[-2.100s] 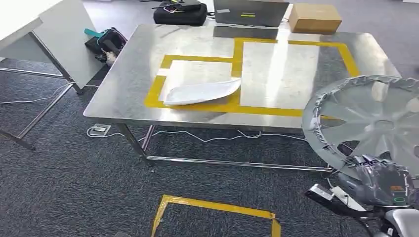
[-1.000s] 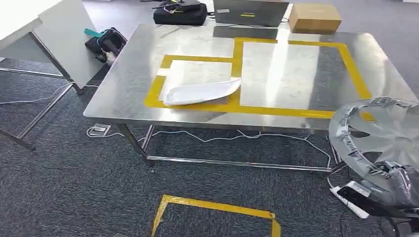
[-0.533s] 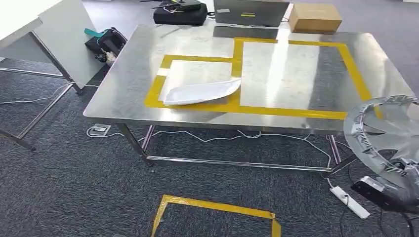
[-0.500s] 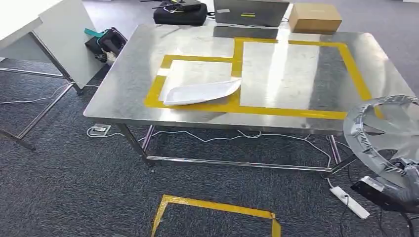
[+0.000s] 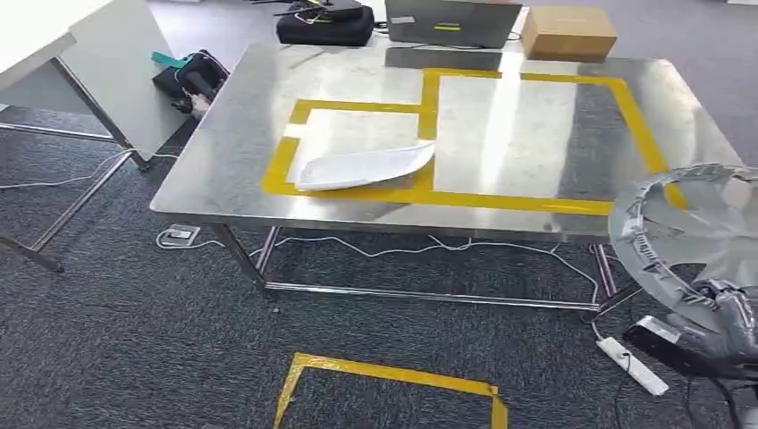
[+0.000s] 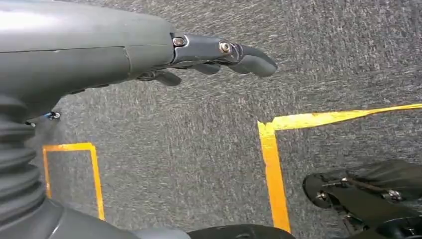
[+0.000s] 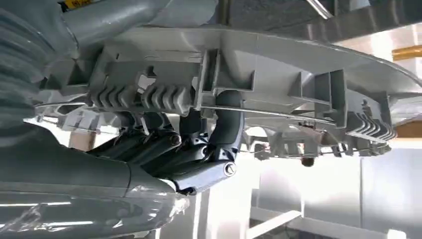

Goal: Take the parts from the cabinet and place them on the table.

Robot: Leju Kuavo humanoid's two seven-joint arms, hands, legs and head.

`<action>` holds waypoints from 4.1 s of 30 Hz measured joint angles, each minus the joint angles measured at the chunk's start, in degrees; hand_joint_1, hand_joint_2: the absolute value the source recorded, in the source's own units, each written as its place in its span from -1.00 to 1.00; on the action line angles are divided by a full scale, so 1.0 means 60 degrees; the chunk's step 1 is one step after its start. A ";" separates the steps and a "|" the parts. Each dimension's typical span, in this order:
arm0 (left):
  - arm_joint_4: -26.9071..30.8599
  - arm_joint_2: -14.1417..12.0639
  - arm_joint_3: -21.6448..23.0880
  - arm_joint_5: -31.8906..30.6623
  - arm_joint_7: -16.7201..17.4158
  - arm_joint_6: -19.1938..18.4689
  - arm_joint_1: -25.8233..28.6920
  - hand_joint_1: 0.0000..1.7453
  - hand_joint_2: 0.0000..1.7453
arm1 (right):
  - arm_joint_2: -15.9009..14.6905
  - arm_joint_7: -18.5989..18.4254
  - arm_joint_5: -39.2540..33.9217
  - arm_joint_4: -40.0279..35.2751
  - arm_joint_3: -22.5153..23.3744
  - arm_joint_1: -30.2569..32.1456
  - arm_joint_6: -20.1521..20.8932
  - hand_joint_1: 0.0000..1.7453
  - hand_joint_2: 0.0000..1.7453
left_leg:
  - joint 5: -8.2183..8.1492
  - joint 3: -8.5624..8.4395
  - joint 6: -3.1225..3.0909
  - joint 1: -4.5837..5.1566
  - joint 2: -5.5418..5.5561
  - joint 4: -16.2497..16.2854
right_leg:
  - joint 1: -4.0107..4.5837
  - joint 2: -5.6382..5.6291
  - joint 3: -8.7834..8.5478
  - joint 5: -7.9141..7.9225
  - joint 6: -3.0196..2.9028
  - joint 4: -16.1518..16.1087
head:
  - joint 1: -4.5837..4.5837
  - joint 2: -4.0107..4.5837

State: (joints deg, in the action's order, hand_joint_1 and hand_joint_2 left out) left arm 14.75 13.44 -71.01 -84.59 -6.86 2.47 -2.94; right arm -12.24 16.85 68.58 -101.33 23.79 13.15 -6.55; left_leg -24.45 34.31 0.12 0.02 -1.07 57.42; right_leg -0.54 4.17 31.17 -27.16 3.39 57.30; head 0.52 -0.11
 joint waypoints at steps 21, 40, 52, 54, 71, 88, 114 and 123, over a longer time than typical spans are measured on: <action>0.0004 -0.0222 0.0000 -0.0051 0.0240 0.0317 -0.0085 -1.00 1.00 | 0.0004 -0.1311 0.0875 0.1253 -0.5594 -0.1583 -0.0518 1.00 1.00 | -0.0072 -0.0144 -0.0352 0.0005 0.0221 -0.0139 | -0.0141 -0.0670 0.1158 -0.1005 0.0228 0.2249 | 0.0080 0.0000; 0.0004 -0.0219 -0.0018 -0.0033 0.0153 0.0284 -0.0059 -1.00 1.00 | 0.0004 -0.1326 0.0875 0.1308 -0.5769 -0.1309 -0.0602 1.00 1.00 | -0.0760 0.1435 0.0188 -0.0051 0.0300 0.2411 | -0.0047 -0.0750 0.0347 0.0021 -0.0412 0.0315 | 0.0084 0.0000; 0.0004 -0.0208 -0.0179 -0.0026 0.0044 0.0321 -0.0095 -1.00 1.00 | -0.0098 -0.1450 0.0872 0.1253 -0.5754 -0.1048 -0.0602 1.00 1.00 | 0.0212 0.0257 -0.0273 0.0042 0.0288 -0.0077 | 0.0005 -0.0748 0.1414 -0.1361 0.0006 0.2674 | 0.0215 0.0000; 0.0004 -0.0200 -0.0182 -0.0025 0.0044 0.0317 -0.0073 -1.00 1.00 | -0.0124 -0.1453 0.0864 0.1253 -0.5751 -0.0960 -0.0602 1.00 1.00 | 0.0169 0.0214 -0.0276 0.0043 0.0296 -0.0075 | 0.0006 -0.0747 0.1817 -0.1293 0.0030 0.3188 | 0.0211 0.0000; 0.0004 -0.0182 -0.0200 -0.0029 -0.0033 0.0324 -0.0058 -1.00 1.00 | -0.0160 -0.1493 0.0799 0.1151 -0.5448 -0.0663 -0.0638 1.00 1.00 | -0.0548 0.1201 0.0221 -0.0024 0.0297 0.2116 | -0.0024 -0.0771 0.0315 0.0069 -0.0419 0.0207 | 0.0131 0.0000; 0.0004 -0.0200 -0.0219 -0.0040 -0.0055 0.0313 -0.0112 -1.00 1.00 | -0.0128 -0.1785 0.0784 0.1932 -0.5182 -0.1494 -0.0361 1.00 1.00 | -0.0265 -0.0336 -0.0248 0.0039 0.0312 -0.0060 | -0.0009 -0.0760 0.0913 0.0413 0.0012 0.0766 | 0.0270 0.0000; 0.0004 -0.0317 -0.0244 -0.0033 -0.0087 0.0331 -0.0161 -1.00 1.00 | 0.0350 -0.1814 0.0919 0.3213 -0.5120 -0.2584 -0.0325 1.00 1.00 | 0.0063 0.0215 -0.0164 -0.0075 0.0308 0.0076 | -0.0055 -0.0750 0.0406 -0.0495 0.0043 0.0743 | 0.0248 0.0000; 0.0004 -0.0313 -0.0259 -0.0033 -0.0069 0.0350 -0.0169 -1.00 1.00 | 0.0547 -0.1847 0.0985 0.3807 -0.5215 -0.3109 -0.0205 1.00 1.00 | -0.0285 -0.0150 -0.0147 0.0073 0.0364 0.0098 | 0.0027 -0.0773 0.0716 0.0325 -0.0093 0.0465 | 0.0259 0.0000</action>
State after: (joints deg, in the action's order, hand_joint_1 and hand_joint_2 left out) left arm 14.78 11.56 -72.57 -84.78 -7.28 4.57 -3.95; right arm -8.96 5.77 74.49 -78.48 -7.50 -5.51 -7.78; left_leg -26.16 33.41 -0.76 0.46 1.12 58.01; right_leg -0.38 -0.46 35.47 -25.21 2.83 60.09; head 2.08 -0.11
